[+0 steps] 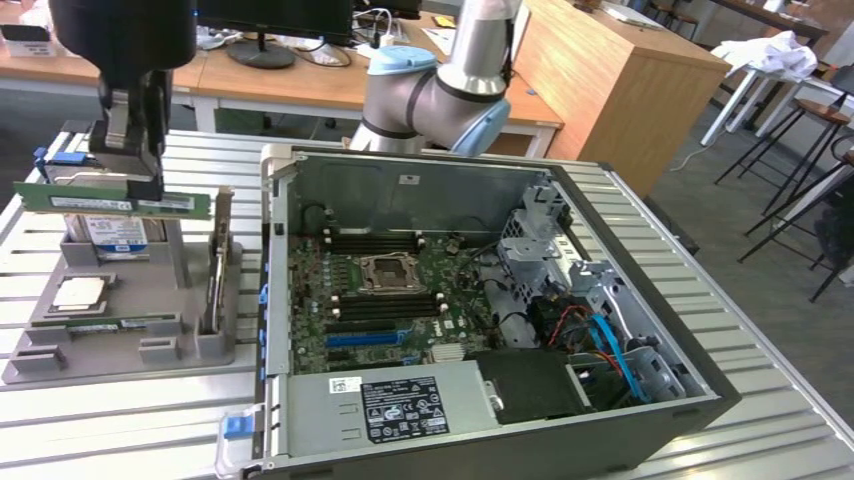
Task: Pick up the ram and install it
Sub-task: 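Pick up the ram and move it above insertion slot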
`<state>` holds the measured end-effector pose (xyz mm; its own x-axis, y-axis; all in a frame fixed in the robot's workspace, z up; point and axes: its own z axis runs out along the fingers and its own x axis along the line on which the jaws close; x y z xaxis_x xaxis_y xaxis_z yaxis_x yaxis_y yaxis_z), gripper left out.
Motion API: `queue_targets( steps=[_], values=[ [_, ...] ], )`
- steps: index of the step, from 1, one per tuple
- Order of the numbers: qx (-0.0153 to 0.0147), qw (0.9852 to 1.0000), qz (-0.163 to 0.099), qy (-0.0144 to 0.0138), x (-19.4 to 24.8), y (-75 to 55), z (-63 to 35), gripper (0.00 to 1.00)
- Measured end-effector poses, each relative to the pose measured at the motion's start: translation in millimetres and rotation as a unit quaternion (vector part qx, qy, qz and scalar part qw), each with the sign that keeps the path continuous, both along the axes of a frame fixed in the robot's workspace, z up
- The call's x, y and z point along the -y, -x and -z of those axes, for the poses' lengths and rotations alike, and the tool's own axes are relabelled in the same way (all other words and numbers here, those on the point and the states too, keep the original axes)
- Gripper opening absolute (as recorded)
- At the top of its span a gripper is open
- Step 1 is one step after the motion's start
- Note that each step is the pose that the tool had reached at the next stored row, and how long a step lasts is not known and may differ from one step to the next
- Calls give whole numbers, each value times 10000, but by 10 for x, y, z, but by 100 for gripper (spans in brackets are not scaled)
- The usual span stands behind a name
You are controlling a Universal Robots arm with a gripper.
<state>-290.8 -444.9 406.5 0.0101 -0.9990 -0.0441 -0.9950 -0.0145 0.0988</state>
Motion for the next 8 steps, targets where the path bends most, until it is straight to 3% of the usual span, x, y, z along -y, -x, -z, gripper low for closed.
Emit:
queue_targets(
  steps=[8],
  values=[
    [0, 10000, -1, 0, 0, -152, 0, 11]
  ],
)
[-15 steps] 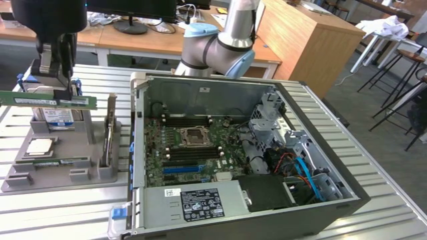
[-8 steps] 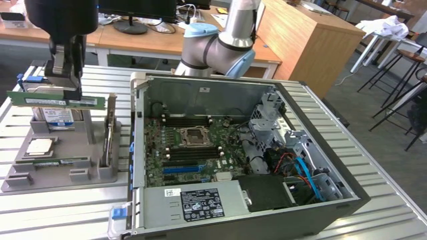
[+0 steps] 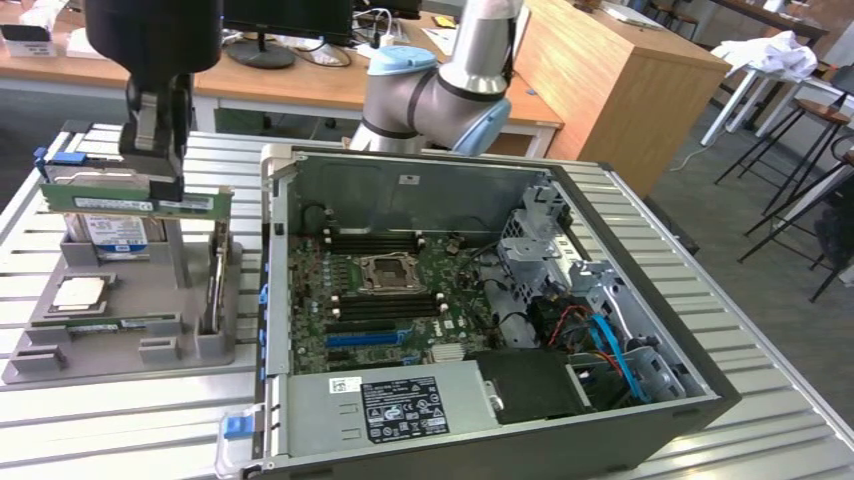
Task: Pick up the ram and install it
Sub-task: 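Pick up the ram and move it above insertion slot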
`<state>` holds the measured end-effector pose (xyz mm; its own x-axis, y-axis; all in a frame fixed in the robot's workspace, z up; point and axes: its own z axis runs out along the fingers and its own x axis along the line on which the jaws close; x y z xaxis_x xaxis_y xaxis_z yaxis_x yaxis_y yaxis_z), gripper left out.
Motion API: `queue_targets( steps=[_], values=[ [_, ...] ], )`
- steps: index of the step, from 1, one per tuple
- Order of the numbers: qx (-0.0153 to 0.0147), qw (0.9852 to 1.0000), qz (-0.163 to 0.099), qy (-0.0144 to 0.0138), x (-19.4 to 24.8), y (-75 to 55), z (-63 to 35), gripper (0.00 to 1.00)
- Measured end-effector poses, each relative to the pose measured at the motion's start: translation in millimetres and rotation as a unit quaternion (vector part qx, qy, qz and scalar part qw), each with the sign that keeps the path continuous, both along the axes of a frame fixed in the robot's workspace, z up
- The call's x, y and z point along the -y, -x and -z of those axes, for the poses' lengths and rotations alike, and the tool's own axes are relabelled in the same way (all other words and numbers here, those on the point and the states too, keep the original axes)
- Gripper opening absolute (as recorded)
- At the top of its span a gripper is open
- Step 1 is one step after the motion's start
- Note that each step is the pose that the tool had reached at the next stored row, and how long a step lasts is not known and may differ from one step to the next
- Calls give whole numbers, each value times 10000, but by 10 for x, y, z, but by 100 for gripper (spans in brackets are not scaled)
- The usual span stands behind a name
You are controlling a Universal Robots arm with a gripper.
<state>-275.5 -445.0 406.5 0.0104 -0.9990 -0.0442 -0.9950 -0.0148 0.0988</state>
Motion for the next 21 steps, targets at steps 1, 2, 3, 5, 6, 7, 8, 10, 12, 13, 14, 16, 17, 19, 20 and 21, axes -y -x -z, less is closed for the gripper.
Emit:
queue_targets(
  steps=[1, 2, 3, 5, 6, 7, 8, 10, 12, 13, 14, 16, 17, 19, 20, 21],
  values=[
    [0, 10000, 0, 0, 0, -19, 0, 11],
    [0, 10000, -1, 0, 0, -57, 0, 11],
    [0, 10000, -2, 0, 0, -94, 0, 11],
    [0, 10000, -2, 0, 0, -131, 0, 11],
    [0, 10000, -3, 0, 0, -150, 0, 11],
    [0, 10000, -3, 0, 0, -169, 0, 11],
    [0, 10000, -3, 0, 0, -189, 0, 11],
    [0, 10000, -3, 0, 0, -227, 0, 11],
    [0, 10000, -4, 0, 0, -264, 0, 11],
    [0, 10000, -4, 0, 0, -283, 0, 11],
    [0, 10000, -5, 0, 0, -302, 0, 11],
    [0, 10000, -6, 0, 0, -340, 0, 11],
    [0, 10000, -6, -1, 0, -360, 0, 11],
    [0, 10000, -7, -1, 0, -396, 1, 11],
    [0, 10000, -7, -1, 0, -415, 0, 11],
    [0, 10000, -7, 0, 0, -433, 0, 11]
  ],
)
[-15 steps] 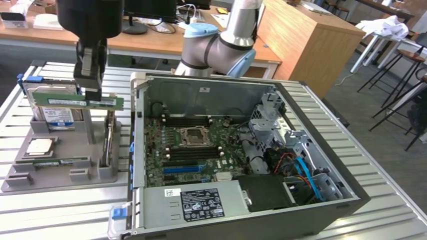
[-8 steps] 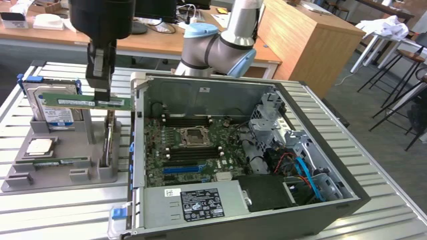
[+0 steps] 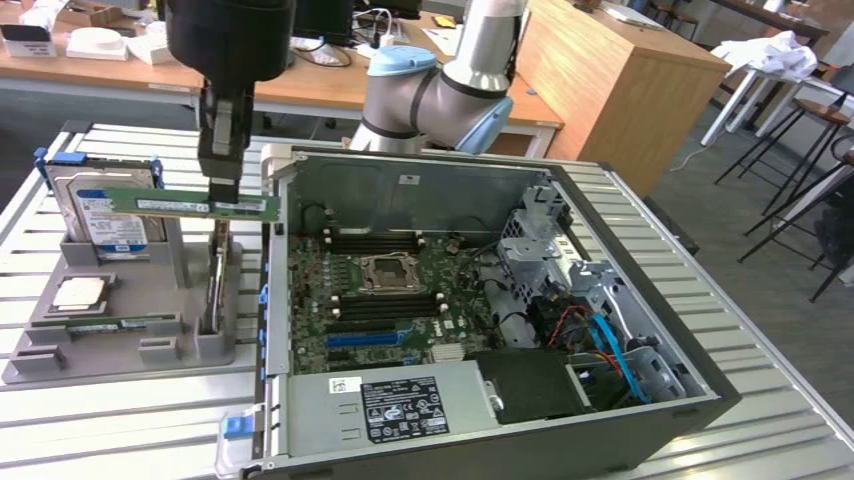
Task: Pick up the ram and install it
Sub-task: 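Pick up the ram and move it above insertion slot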
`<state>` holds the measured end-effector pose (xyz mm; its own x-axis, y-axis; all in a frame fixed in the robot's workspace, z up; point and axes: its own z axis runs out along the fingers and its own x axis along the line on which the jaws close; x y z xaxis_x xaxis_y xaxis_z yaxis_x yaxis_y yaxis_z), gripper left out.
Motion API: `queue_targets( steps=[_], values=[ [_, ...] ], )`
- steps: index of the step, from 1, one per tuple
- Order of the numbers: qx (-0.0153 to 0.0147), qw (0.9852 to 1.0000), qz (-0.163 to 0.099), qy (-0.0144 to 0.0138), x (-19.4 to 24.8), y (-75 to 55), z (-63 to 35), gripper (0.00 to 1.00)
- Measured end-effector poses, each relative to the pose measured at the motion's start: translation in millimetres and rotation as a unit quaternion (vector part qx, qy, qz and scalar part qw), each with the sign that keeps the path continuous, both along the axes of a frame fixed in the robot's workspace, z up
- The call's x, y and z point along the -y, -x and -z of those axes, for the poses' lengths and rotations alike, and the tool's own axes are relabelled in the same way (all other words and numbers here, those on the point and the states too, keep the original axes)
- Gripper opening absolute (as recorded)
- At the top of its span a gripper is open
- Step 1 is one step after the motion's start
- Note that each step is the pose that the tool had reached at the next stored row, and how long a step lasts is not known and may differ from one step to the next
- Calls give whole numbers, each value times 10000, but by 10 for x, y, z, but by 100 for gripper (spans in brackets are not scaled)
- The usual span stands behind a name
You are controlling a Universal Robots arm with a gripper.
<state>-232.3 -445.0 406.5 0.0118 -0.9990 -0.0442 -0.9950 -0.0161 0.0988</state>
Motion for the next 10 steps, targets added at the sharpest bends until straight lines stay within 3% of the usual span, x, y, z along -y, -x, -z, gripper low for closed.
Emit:
queue_targets(
  steps=[10],
  values=[
    [0, 10000, -5, 0, 0, -187, 0, 11]
  ],
)
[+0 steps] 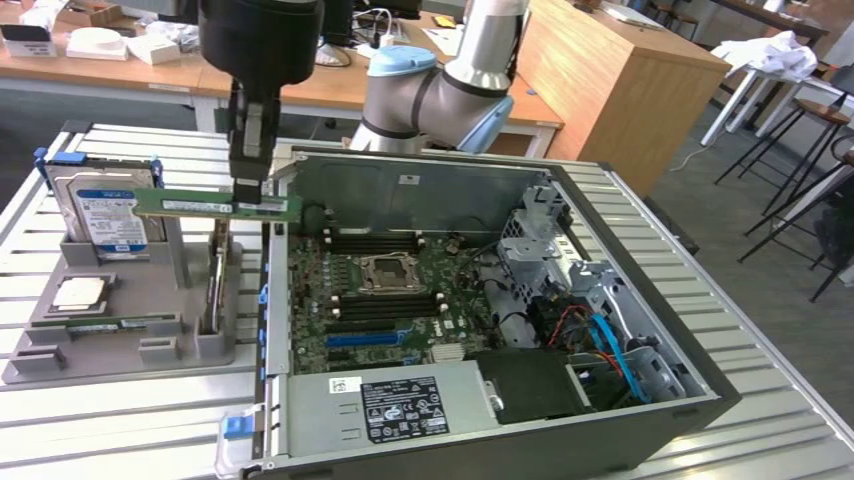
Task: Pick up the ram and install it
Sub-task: 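Pick up the ram and move it above insertion slot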
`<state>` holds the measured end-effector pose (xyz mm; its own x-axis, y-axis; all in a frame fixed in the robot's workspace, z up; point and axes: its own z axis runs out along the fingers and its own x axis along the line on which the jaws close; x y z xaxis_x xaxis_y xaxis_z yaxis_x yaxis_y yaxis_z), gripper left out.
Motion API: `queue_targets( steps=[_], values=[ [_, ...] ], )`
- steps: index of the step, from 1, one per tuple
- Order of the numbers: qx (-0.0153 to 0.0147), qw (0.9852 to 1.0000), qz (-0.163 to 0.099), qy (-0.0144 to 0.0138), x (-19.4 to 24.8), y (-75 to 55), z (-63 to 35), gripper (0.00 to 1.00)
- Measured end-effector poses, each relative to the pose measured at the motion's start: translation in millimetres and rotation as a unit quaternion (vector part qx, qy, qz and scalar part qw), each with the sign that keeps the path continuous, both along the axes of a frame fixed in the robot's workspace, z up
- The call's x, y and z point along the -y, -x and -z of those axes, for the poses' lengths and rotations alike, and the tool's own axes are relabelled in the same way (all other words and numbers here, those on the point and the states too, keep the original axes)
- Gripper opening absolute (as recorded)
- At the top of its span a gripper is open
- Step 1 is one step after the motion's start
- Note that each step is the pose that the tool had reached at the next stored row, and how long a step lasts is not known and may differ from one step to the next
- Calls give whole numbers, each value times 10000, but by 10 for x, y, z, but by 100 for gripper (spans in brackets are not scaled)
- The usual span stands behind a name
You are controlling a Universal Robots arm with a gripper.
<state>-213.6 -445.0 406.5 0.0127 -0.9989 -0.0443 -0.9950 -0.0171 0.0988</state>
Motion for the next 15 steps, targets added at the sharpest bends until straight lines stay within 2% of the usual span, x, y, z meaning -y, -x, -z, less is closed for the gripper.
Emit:
queue_targets(
  steps=[15],
  values=[
    [0, 10000, -4, -1, 0, -304, 0, 11]
  ],
)
